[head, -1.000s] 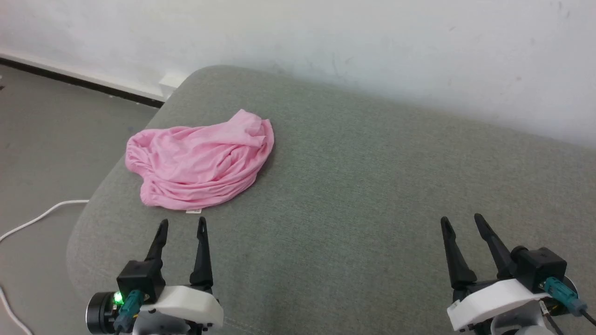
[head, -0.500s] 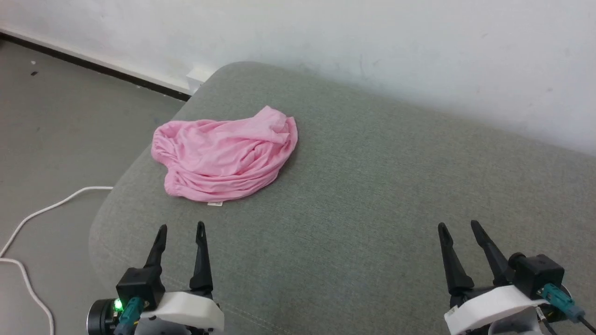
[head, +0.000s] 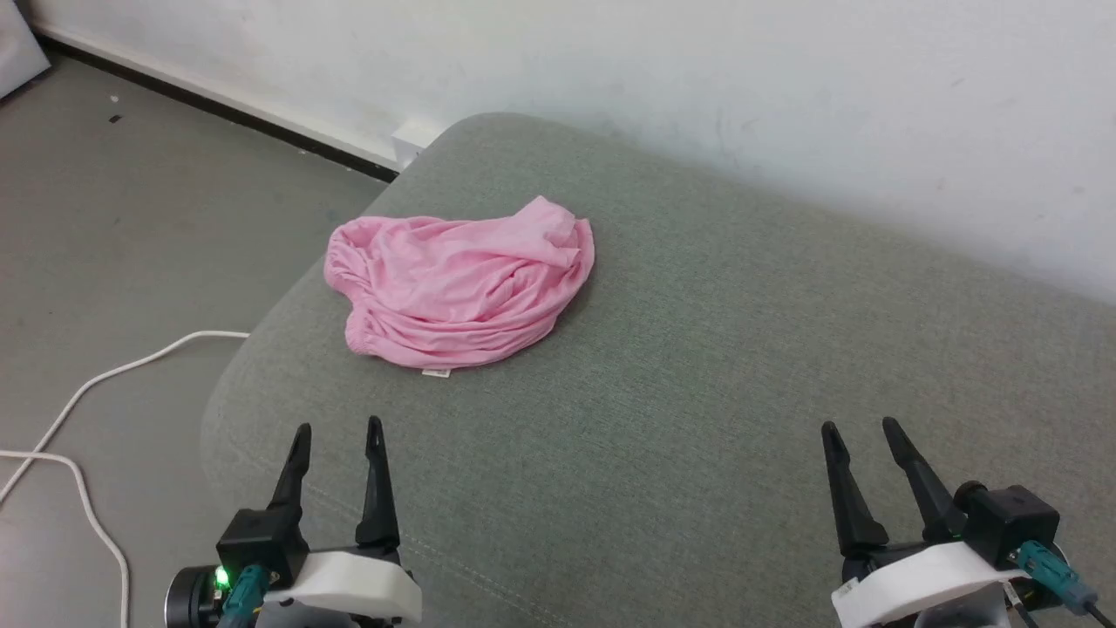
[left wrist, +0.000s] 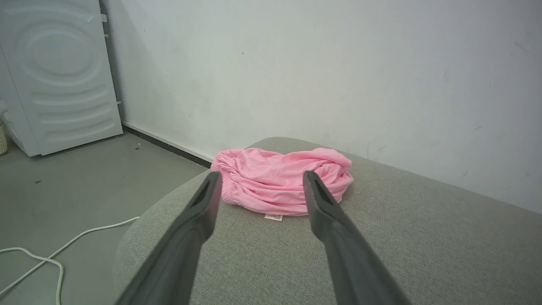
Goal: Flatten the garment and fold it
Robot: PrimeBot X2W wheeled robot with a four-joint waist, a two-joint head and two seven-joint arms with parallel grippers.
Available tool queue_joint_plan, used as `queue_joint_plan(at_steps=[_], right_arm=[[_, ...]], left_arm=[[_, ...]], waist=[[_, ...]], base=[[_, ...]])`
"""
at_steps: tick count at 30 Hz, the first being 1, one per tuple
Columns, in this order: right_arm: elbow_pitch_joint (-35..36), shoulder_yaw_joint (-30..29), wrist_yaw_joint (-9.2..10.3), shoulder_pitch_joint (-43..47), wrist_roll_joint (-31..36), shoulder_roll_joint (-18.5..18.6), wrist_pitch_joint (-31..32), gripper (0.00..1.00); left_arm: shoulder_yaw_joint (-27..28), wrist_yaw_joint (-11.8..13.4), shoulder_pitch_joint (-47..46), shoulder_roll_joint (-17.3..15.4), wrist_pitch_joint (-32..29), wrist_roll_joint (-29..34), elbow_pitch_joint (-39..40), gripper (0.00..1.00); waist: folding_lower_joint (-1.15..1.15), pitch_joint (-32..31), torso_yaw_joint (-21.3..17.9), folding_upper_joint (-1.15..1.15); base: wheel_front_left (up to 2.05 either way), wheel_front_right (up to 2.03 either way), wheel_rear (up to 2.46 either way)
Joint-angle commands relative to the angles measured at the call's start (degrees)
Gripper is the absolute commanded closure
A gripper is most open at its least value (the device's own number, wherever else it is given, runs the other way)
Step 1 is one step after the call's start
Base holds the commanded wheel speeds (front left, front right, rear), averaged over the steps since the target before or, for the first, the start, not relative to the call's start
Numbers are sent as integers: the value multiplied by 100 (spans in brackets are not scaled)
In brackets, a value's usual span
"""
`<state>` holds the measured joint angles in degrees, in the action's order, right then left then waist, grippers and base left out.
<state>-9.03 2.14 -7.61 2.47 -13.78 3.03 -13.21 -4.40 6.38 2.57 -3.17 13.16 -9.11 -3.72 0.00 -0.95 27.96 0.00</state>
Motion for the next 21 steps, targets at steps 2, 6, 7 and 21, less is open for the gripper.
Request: queue_joint_plan(at_steps=[2, 6, 7, 21], right_arm=[[-28, 5, 11, 46, -70, -14, -70, 0], [-57, 10, 11, 57, -104, -14, -117, 0], [-65, 12, 12, 60, -114, -14, -129, 0], [-132, 18, 12, 85, -151, -15, -179, 0]], left_arm=[[-38, 53, 92, 27, 75, -47, -30, 0], [-65, 83, 100, 28, 122, -82, -57, 0], [-64, 87, 101, 28, 134, -85, -60, 0], [-94, 100, 93, 29, 184, -122, -113, 0]], waist=[[0, 6, 70, 0], [0, 5, 158, 0], [0, 3, 180, 0], [0, -20, 260, 0]], base=[[0, 0, 0], [0, 0, 0], [0, 0, 0], [0, 0, 0]])
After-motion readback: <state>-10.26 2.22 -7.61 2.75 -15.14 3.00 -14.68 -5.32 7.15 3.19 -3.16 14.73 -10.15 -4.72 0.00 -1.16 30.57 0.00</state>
